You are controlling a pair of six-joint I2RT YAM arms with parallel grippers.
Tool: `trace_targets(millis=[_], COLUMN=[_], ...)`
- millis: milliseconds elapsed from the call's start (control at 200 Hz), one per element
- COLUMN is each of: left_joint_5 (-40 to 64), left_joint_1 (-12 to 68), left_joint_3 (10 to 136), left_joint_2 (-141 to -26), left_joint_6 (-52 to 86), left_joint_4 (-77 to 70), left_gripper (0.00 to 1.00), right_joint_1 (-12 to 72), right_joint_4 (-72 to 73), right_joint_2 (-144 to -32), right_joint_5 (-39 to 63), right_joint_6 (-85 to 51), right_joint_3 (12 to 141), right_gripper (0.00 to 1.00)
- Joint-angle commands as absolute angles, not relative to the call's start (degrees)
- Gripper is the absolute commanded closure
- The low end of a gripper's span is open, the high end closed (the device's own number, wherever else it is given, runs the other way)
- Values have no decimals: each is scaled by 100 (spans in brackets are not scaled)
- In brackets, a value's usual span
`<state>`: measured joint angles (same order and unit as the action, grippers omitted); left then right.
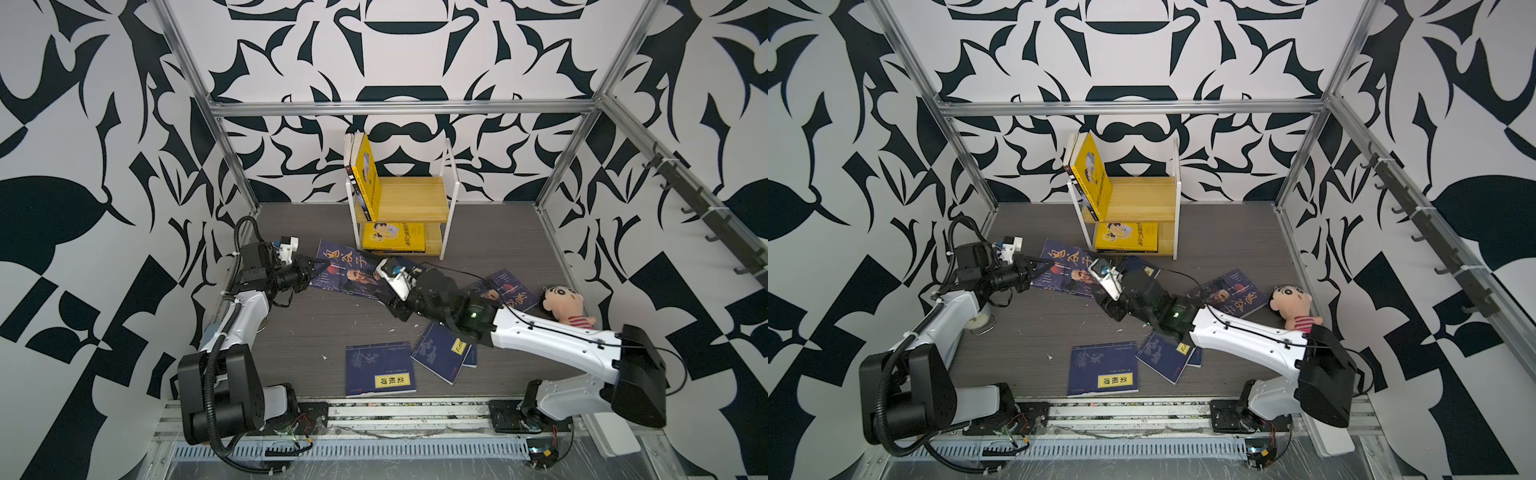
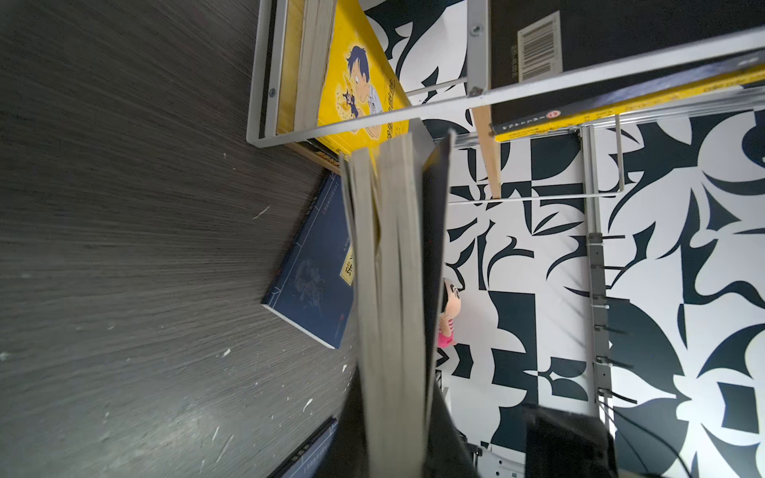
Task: Stacking books/files
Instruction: Place the book on the bookshelf.
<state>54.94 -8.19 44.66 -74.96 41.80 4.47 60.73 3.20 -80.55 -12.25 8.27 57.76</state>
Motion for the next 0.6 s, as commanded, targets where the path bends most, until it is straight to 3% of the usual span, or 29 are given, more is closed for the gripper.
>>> trace_targets(millis=[0,425,510,595], left_joint_5=[5659,5578,5556,5533], left_joint_1=[-748,-270,-213,-184], left_joint_3=[4483,4500,4479,4465], left_joint_2=[-7348,-7456,-7473,-7479], left_joint_6=[4641,4744,4738,4694], left_joint_4=[106,105,105,106], left_gripper=[100,100,100,100], right_joint_1=[6382,6623,6620,6624], right_joint_4=[206,-13,41,-5], right_joint_2=[-8432,-10028,-10210,-10345], right_joint_5=[-2456,-3185,-3300,-3483], right_joint_6=[2331,3154,3281,3470], right_joint_3=[6234,7544,7689,7820], right_gripper=[39,42,51,67])
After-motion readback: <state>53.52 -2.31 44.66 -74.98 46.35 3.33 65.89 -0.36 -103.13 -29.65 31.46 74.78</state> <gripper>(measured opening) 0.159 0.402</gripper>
